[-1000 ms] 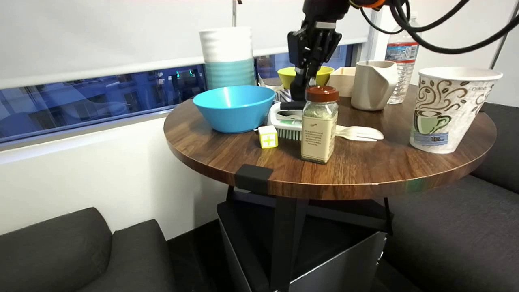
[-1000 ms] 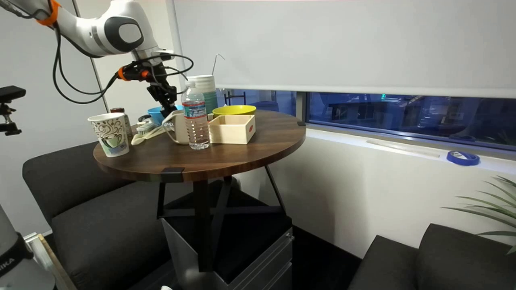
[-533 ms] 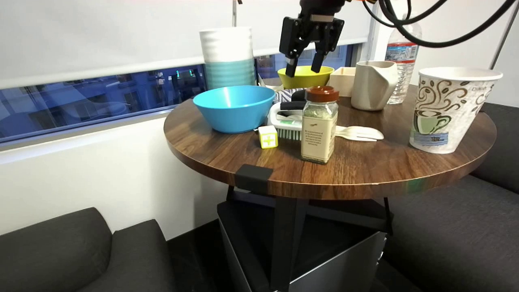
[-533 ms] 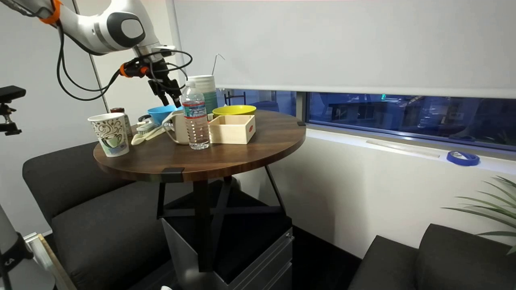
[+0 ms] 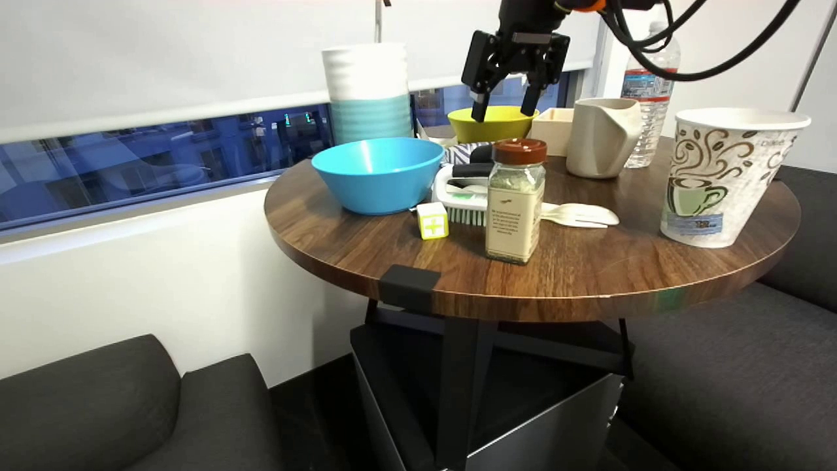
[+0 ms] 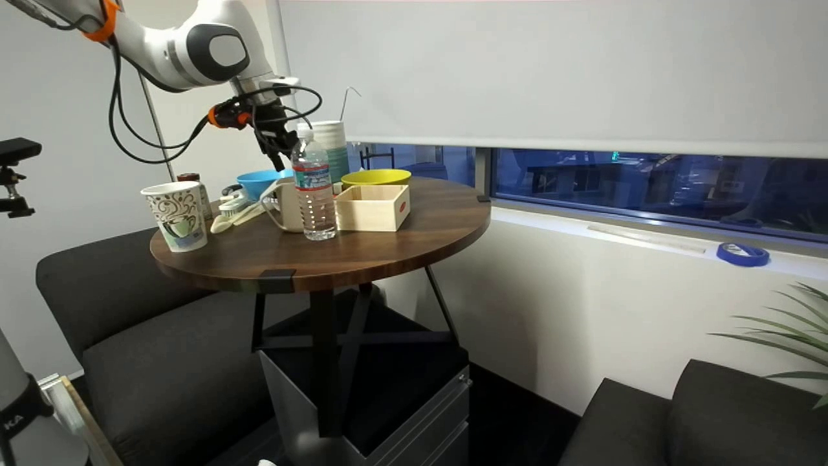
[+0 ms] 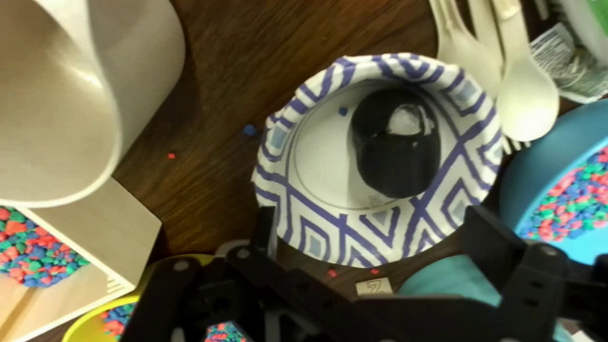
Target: Put the black object into the striped bowl and put black object into the white cup
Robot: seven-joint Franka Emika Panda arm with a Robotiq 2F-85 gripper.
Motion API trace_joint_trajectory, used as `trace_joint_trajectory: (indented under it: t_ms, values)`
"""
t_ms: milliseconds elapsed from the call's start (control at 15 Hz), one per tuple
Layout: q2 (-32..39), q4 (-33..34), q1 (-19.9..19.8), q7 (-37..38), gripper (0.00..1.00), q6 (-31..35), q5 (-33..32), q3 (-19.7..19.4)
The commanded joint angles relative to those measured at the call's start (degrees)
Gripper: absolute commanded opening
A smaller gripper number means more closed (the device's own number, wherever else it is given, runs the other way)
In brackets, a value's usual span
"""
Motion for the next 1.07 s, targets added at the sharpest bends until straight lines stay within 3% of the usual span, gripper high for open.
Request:
trace_joint_trajectory:
  t_ms: [0, 1000]
  values:
    - [2.6, 1.6, -1.5, 0.3, 1.00, 1.0, 1.9, -1.5]
    - [6.6, 3.6, -1.8, 0.3, 1.00, -0.7, 4.2, -2.9]
